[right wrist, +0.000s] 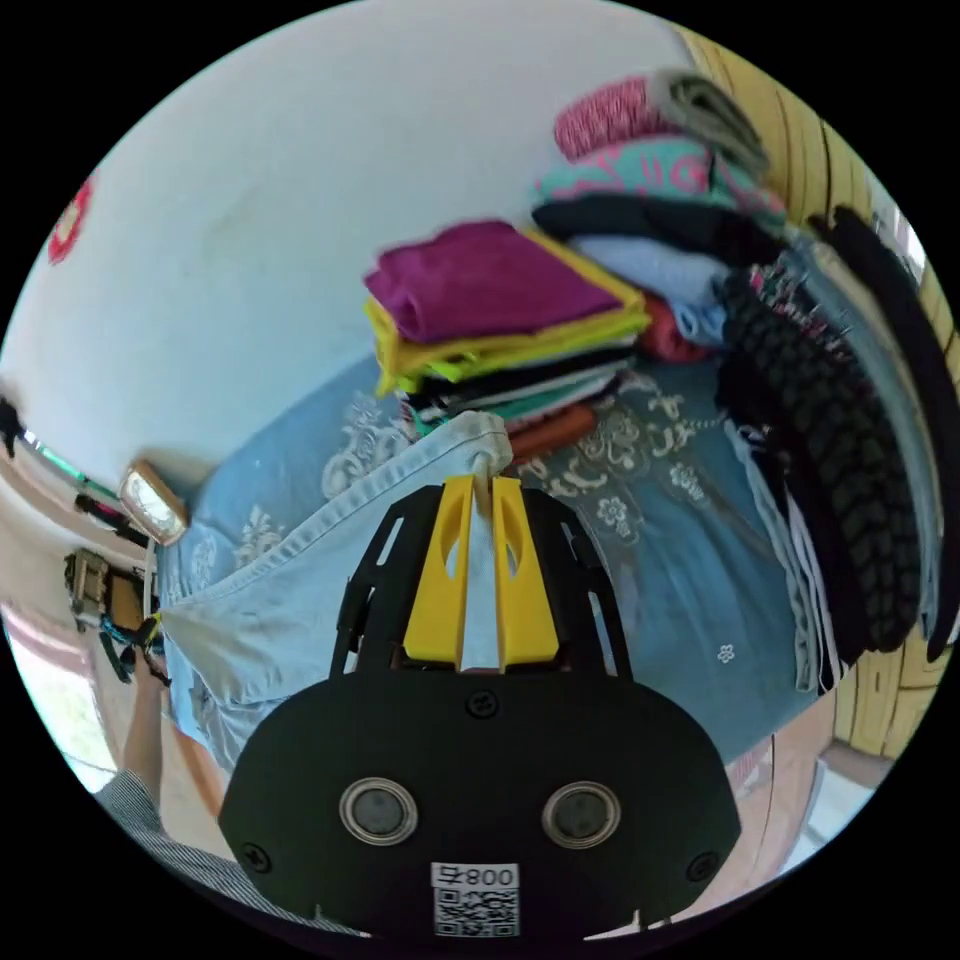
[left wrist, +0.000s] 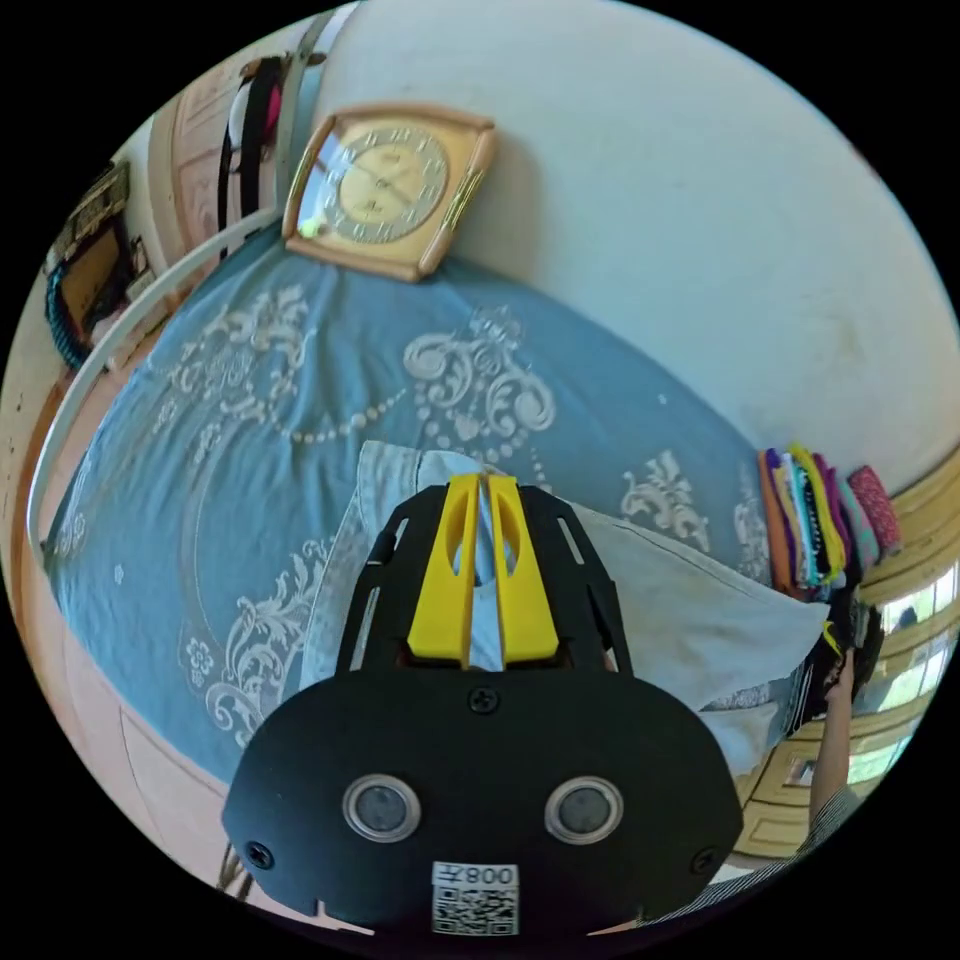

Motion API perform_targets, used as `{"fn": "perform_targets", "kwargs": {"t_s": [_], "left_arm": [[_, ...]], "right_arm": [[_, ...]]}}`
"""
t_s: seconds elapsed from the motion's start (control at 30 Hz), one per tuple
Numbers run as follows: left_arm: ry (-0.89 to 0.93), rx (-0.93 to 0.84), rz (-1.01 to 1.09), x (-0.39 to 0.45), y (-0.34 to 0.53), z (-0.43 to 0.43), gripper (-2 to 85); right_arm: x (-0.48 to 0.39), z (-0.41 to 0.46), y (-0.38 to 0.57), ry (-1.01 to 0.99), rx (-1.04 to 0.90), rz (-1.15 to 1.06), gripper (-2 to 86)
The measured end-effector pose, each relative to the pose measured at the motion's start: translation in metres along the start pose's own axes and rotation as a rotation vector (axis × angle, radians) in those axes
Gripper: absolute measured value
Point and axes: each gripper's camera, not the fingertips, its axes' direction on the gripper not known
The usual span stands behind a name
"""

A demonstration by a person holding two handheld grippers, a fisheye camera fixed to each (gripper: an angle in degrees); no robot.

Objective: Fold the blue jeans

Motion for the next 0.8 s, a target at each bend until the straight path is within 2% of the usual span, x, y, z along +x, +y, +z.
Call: {"fn": "perform_targets", "kwargs": {"t_s": [0.1, 0.27, 0.43, 0.53, 0.8], "left_arm": [[0.032, 0.015, 0.068, -0.019, 0.024, -0.007, 2.2], [0.073, -0.037, 0.094, -0.096, 0.092, -0.043, 5.0], [0.030, -0.152, -0.009, -0.182, 0.173, -0.074, 7.9], [-0.015, -0.187, -0.082, -0.228, 0.215, -0.090, 10.6], [0.172, -0.136, -0.345, -0.334, 0.291, -0.113, 14.6]], "right_arm": [[-0.020, 0.035, 0.005, 0.161, -0.081, 0.048, 0.5], [-0.059, 0.048, 0.051, 0.054, -0.056, -0.036, -0.2], [-0.136, 0.067, 0.143, -0.084, -0.151, -0.243, -0.3], [-0.220, 0.091, 0.226, -0.149, -0.313, -0.455, -0.3], [-0.424, 0.103, 0.378, -0.293, -0.485, -0.926, 0.3]]}}
